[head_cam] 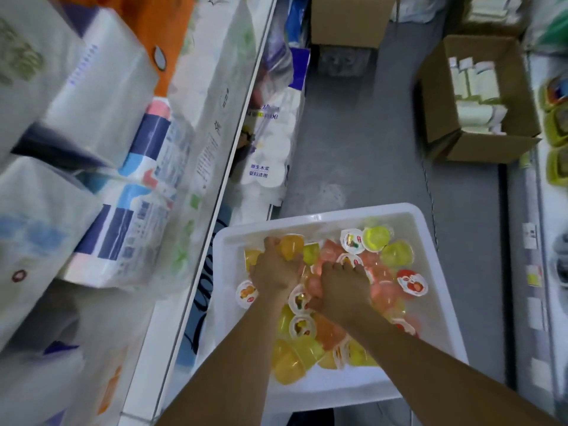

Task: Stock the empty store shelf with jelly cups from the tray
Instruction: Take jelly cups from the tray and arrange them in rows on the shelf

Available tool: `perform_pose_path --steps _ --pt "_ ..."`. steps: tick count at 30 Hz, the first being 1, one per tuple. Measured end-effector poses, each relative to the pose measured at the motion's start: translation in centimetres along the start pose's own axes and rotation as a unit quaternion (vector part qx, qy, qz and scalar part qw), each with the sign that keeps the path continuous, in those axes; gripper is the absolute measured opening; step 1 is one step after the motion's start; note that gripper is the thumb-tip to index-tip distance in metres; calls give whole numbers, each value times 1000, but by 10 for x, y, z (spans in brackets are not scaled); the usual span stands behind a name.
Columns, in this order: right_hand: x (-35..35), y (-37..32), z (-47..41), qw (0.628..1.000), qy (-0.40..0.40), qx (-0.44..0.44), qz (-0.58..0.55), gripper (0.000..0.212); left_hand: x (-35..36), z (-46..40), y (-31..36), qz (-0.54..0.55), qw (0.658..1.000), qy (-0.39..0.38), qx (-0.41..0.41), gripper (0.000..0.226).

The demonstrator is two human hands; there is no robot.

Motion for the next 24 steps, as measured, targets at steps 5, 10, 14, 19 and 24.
perform_pose_path --steps 5,10,14,19,24 --pt "-33 11 39 993 57 10 -106 60 -40 63 7 182 982 -32 -37 63" --pt "-72 13 100 973 98 -12 -209 63 -78 150 15 316 945 -66 -39 42" --pt "-106 5 165 957 110 -50 -263 45 -108 225 11 344 939 -14 -4 41" --pt "-148 -21 257 947 135 -127 -262 39 -158 337 0 364 926 84 55 35" --pt "-179 -61 343 929 148 -205 -269 34 -208 435 -21 355 912 179 96 36"
Point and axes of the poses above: each hand's wrist, its own z-axis away from the middle knuckle, its own x-axis out of the palm, y = z × x, the point moved 7 cm from there along -z, towards the middle knuckle, and after that the axes turned 5 degrees about z, right-handed, at the moved point
